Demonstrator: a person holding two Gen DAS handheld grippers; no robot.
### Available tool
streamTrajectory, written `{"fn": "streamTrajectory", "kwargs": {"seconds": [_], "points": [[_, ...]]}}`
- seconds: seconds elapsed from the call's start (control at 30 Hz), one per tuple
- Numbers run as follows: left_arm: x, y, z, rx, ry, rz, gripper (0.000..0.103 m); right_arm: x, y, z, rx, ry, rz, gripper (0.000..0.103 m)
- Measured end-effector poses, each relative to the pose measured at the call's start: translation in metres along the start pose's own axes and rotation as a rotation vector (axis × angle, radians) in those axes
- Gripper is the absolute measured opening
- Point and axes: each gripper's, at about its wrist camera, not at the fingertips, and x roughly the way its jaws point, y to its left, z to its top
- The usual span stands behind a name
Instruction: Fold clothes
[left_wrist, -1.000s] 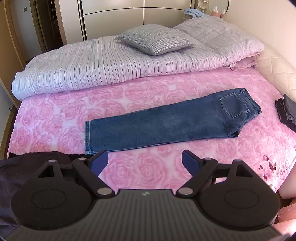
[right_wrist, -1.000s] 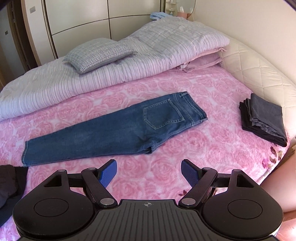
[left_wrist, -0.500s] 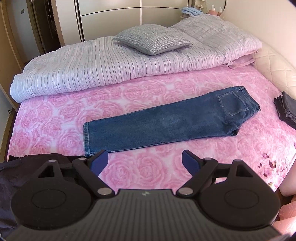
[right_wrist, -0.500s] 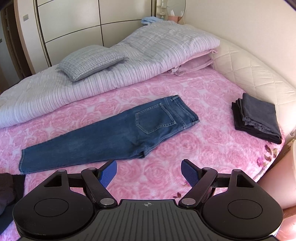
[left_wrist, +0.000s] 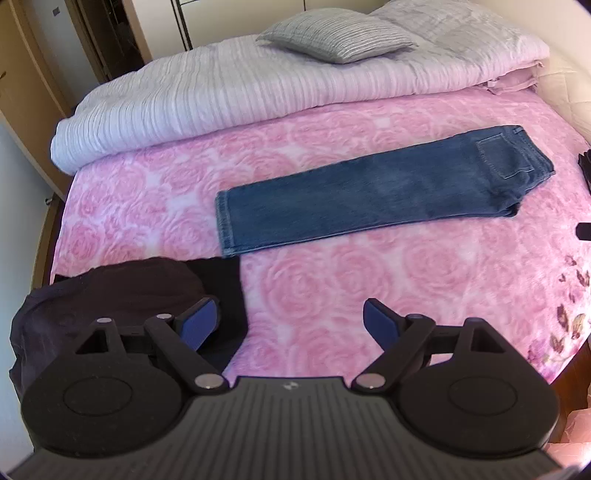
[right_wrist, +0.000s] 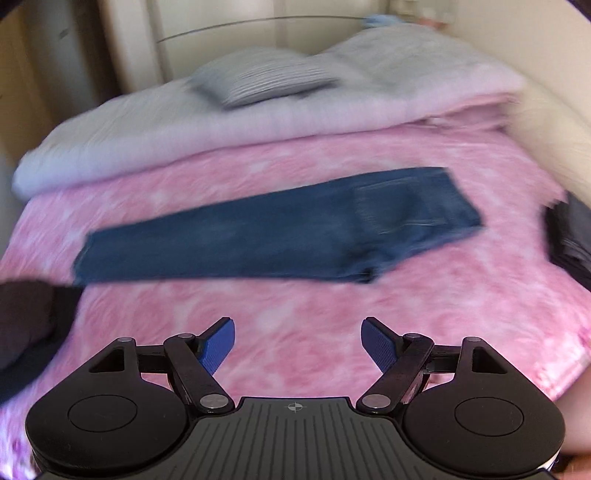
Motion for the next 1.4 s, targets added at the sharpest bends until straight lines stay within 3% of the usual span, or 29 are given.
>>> {"fn": "streamTrajectory", "kwargs": {"seconds": [0.23, 0.37, 0.5, 0.67, 0.8, 0.93, 1.1, 1.2, 1.23, 1.3, 1.4], "points": [[0.037, 0.045, 0.008, 0.086, -0.056, -0.062, 0.084, 0.034, 0.112, 0.006, -0.295, -0.033, 0.073, 0.079], [0.08, 0.066, 0.015, 0.251, -0.075, -0.075, 0.084, 0.07, 0.184, 0.008, -0.49, -0.069, 0.092, 0.077], [0.135, 0.094, 0.018, 0.362, -0.042, -0.089, 0.084, 0.135, 0.247, -0.003, -0.705, -0.092, 0.111, 0.067], [0.186, 0.135, 0.022, 0.412, -0.043, -0.081, 0.084, 0.232, 0.312, -0.026, -0.885, -0.1, 0.151, 0.057], [0.209, 0.155, 0.019, 0.393, -0.052, -0.061, 0.084, 0.307, 0.354, -0.046, -0.974, -0.147, 0.163, 0.056], [0.224, 0.173, 0.016, 0.347, -0.058, -0.046, 0.084, 0.357, 0.383, -0.06, -1.065, -0.205, 0.16, 0.056], [0.237, 0.192, 0.017, 0.23, -0.045, -0.044, 0.084, 0.383, 0.401, -0.069, -1.19, -0.334, 0.149, 0.056], [0.243, 0.194, 0.02, 0.215, -0.031, -0.037, 0.084, 0.395, 0.405, -0.067, -1.234, -0.385, 0.147, 0.056], [0.244, 0.193, 0.022, 0.218, -0.031, -0.03, 0.084, 0.397, 0.406, -0.065, -1.237, -0.393, 0.15, 0.052], [0.244, 0.191, 0.027, 0.229, -0.036, -0.028, 0.084, 0.396, 0.406, -0.062, -1.211, -0.385, 0.168, 0.021], [0.241, 0.185, 0.04, 0.246, -0.055, -0.012, 0.084, 0.386, 0.394, -0.044, -1.107, -0.417, 0.194, 0.007]]}}
